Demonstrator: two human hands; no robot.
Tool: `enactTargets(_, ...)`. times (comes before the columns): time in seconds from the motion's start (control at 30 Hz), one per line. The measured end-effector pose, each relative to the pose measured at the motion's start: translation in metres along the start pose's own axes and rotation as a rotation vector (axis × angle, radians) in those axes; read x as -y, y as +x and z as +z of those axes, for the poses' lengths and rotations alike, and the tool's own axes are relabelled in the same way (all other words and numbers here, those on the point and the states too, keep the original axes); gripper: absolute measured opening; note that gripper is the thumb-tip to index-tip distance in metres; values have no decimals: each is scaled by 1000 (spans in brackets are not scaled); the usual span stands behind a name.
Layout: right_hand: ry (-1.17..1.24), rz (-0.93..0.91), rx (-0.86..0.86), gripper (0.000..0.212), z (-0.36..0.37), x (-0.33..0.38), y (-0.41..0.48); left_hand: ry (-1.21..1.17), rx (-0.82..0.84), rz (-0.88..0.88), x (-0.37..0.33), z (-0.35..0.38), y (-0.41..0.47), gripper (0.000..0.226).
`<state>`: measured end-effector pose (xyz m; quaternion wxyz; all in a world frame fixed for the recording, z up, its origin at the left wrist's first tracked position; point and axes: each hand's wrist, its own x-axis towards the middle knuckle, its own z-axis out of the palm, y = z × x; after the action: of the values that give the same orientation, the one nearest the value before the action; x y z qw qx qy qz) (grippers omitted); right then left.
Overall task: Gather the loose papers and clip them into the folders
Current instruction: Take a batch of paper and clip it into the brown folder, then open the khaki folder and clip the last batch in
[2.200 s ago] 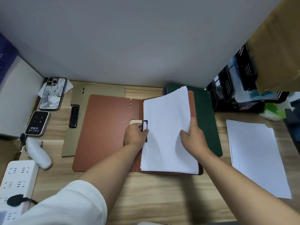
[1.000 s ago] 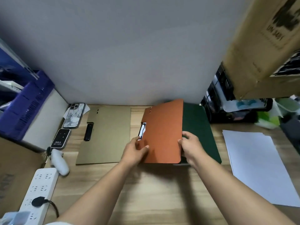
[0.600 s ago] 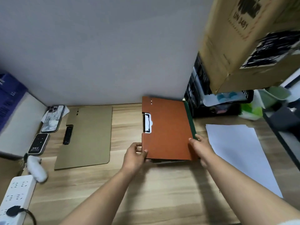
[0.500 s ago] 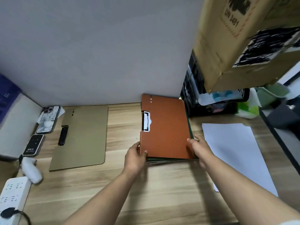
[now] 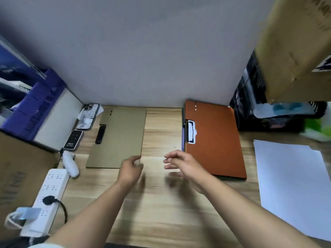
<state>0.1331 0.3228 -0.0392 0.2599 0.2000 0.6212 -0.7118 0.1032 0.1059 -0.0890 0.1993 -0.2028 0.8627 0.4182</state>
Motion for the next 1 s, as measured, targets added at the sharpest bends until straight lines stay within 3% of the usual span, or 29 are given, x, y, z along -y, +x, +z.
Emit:
enactTargets(0.07, -44, 100, 80, 21, 32, -9, 17, 84, -39, -24, 26, -36, 23, 46)
enactTargets(0.13, 61, 179, 64, 21, 61, -16, 36, 225, -48, -39, 48, -66, 43, 58)
enactTargets(0.27, 319, 286, -150, 33, 120, -19, 76, 376, -47, -42, 74, -115, 71, 74)
enactTargets(0.33, 330, 265, -213, 21, 140, -18, 90, 375, -19, -33, 84, -129, 84, 76)
enactTargets(0.47, 257, 317, -289, 7, 158, -20, 113, 397, 7, 0, 96, -137, 90, 71)
enactTargets(0.6, 83, 379, -326, 20, 155, -20, 116, 406, 14, 3, 94, -136, 76, 67)
enactTargets(0.67, 18, 317, -320, 22, 156, -20, 107, 406, 31, 6, 90, -134, 66, 66)
enactTargets(0.77, -178, 70, -388, 14, 153, -15, 86, 255, 136, -28, 74, -124, 48, 58)
enactTargets(0.9, -558, -204, -450, 28, 144, 14, 43, -114, 264, 114, 22, -104, 18, 32)
enactTargets(0.93, -635, -257, -435, 33, 141, 20, 29, -220, 317, 153, 4, -100, 6, 33)
enactTargets(1.0, -726, -336, -371, 45, 140, 28, 8, -359, 436, 185, -25, -97, -9, 55)
